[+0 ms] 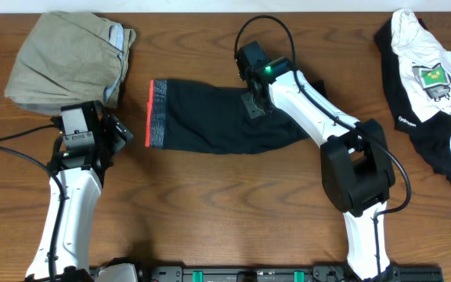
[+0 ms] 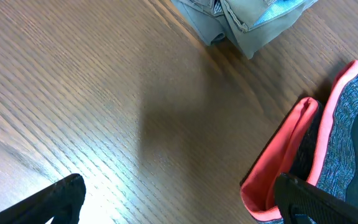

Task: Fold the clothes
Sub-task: 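Grasp the folded tights at the middle with the right gripper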

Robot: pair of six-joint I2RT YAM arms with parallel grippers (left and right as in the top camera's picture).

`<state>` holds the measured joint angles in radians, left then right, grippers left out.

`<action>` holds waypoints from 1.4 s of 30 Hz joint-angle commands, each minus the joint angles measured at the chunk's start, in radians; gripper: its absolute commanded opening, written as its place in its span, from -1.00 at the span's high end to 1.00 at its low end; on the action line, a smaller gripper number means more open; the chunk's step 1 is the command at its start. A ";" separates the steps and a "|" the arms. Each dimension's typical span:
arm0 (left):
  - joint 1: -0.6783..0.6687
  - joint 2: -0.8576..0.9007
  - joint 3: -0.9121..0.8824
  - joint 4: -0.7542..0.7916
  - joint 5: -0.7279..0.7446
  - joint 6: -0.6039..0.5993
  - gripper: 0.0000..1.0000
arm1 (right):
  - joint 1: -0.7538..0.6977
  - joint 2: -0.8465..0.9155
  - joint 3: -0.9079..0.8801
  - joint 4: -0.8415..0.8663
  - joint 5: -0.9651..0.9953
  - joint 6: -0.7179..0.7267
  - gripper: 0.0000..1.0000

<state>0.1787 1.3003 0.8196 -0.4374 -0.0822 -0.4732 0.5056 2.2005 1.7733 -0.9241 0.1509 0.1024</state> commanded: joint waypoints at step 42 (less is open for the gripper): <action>0.003 0.000 0.016 0.004 -0.008 0.010 -0.96 | 0.012 0.010 -0.021 -0.015 0.010 0.016 0.97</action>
<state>0.1787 1.3003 0.8196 -0.4370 -0.0822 -0.4732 0.5091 2.2021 1.7237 -0.9306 0.1513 0.1150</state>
